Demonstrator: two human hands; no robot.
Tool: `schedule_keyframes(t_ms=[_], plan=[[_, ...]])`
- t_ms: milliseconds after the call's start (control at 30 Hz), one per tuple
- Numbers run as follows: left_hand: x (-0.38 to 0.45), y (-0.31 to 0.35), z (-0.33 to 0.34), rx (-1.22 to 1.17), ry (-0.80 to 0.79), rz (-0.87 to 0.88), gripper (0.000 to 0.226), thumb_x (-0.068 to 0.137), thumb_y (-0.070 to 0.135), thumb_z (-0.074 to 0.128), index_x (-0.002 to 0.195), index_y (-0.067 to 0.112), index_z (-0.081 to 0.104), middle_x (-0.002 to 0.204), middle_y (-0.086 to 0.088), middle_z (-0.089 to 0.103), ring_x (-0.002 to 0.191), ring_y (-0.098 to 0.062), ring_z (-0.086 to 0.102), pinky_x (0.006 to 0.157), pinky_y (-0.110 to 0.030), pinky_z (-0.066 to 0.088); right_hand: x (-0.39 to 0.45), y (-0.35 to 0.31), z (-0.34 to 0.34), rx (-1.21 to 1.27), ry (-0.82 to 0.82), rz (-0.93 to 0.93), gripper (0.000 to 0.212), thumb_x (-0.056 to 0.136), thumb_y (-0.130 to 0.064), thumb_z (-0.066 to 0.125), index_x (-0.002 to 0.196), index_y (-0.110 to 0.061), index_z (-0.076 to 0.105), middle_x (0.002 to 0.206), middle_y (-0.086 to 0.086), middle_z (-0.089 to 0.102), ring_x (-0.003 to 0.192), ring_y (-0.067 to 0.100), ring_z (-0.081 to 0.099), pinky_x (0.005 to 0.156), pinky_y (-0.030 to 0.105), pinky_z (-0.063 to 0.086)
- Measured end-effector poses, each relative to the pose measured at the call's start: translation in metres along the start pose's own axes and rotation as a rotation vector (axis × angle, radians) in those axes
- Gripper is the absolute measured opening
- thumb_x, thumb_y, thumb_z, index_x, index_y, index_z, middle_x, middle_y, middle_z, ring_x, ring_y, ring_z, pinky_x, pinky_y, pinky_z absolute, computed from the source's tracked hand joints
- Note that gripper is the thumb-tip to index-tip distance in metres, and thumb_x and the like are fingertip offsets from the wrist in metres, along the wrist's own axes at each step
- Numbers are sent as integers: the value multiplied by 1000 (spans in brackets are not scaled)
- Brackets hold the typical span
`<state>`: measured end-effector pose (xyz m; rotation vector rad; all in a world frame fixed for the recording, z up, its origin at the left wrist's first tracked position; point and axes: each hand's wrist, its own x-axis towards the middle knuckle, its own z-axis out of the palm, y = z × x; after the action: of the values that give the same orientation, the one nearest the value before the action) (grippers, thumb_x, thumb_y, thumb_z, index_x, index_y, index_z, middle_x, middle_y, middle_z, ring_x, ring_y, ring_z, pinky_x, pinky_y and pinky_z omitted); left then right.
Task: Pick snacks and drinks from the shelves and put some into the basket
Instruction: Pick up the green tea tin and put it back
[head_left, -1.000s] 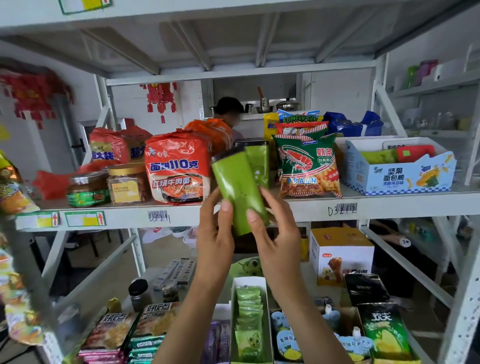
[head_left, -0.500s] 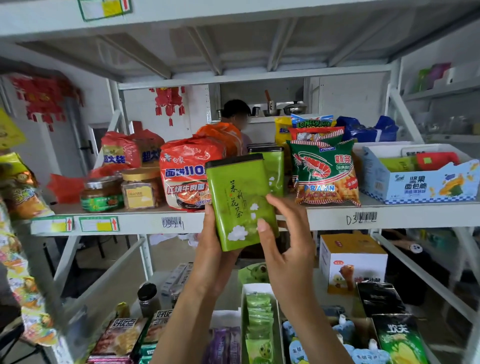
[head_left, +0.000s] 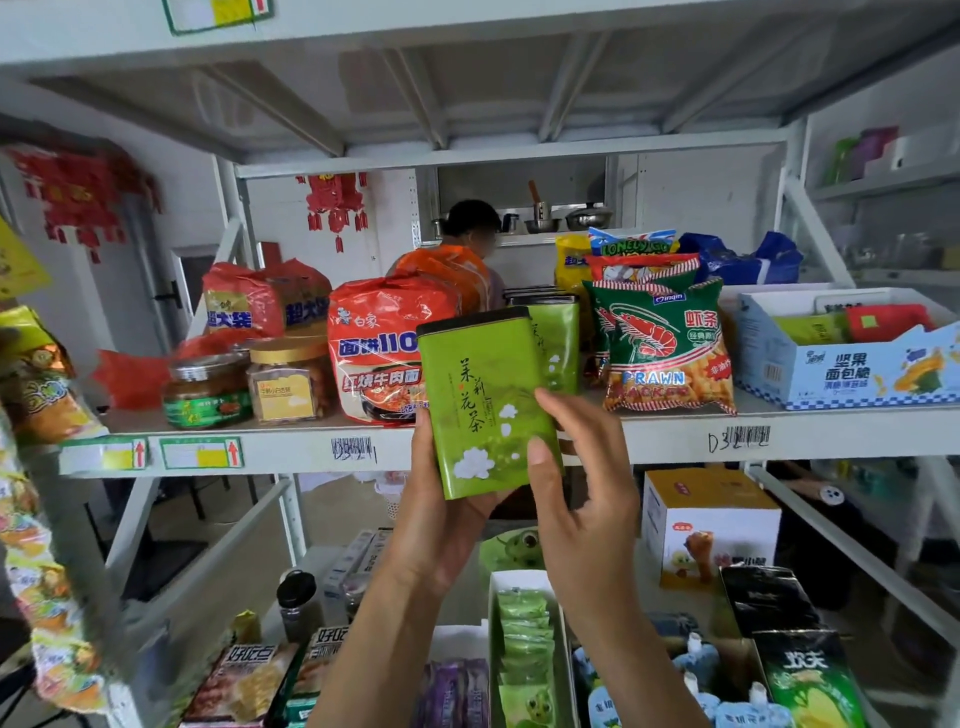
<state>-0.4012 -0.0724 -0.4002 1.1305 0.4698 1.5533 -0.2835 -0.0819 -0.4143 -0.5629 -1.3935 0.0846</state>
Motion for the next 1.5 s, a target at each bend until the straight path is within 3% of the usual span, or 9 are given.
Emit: schedule_keyframes(t_ms=[267, 400, 500, 600, 800, 967, 1133, 1333, 1500], plan=[[3, 14, 5, 153, 84, 96, 64, 97, 61, 33, 139, 17, 53, 134, -10, 62, 127, -25, 57, 107, -46, 42, -6, -1, 8, -177, -21, -15, 41, 92, -49, 57, 126, -26, 64, 143, 0, 46, 133, 18, 45, 103, 50, 41], [3, 13, 5, 289, 102, 137, 74, 89, 72, 47, 146, 26, 43, 147, -4, 50, 136, -21, 48, 113, -48, 35, -5, 2, 15, -143, -89, 127, 56, 84, -57, 63, 131, -26, 55, 139, -8, 50, 131, 11, 46, 105, 40, 42], [5, 11, 4, 415, 42, 252, 46, 102, 53, 34, 143, 35, 44, 139, 2, 56, 128, -16, 55, 103, -42, 46, -2, 7, 13, 32, -88, 256, 53, 86, -45, 66, 133, -26, 51, 131, -11, 59, 124, 8, 54, 102, 34, 47], [7, 12, 2, 443, 73, 331, 35, 105, 31, 39, 139, 38, 47, 127, 9, 64, 119, -10, 60, 101, -35, 48, 5, 11, 5, 285, -114, 349, 45, 93, -35, 60, 136, -27, 51, 128, -10, 64, 119, 5, 59, 99, 27, 50], [17, 8, 2, 459, 82, 292, 27, 101, 18, 50, 111, 40, 58, 101, 35, 68, 103, 12, 61, 88, -13, 46, 16, 34, -1, 515, -25, 537, 52, 88, -62, 54, 128, -30, 59, 114, 4, 68, 115, 20, 63, 100, 41, 51], [34, -5, 1, 501, 158, 369, 27, 100, 9, 52, 124, 13, 64, 118, -1, 70, 110, -12, 64, 92, -23, 51, 29, 46, -2, 67, 85, 315, 29, 98, -35, 50, 126, -29, 58, 122, -2, 60, 112, 8, 59, 89, 33, 54], [54, -20, 5, 611, 273, 479, 27, 98, 8, 56, 124, 7, 63, 112, -6, 69, 96, -4, 66, 81, -19, 53, 39, 53, -6, -107, 129, 218, 16, 100, -23, 54, 111, -16, 63, 102, -7, 66, 93, 2, 61, 78, 16, 48], [70, -36, 1, 690, 307, 510, 32, 97, 9, 57, 129, 9, 57, 120, -3, 68, 109, -11, 65, 94, -36, 54, 46, 78, 2, -258, -13, 228, 39, 96, -34, 53, 133, -24, 55, 122, -4, 65, 109, 10, 63, 91, 37, 54], [76, -40, -6, 911, 303, 564, 38, 93, 21, 55, 131, 17, 57, 118, 1, 67, 107, -15, 65, 90, -41, 55, 45, 85, 2, -429, -45, 213, 46, 98, -22, 56, 142, -26, 49, 124, 0, 67, 110, 16, 64, 92, 39, 54]])
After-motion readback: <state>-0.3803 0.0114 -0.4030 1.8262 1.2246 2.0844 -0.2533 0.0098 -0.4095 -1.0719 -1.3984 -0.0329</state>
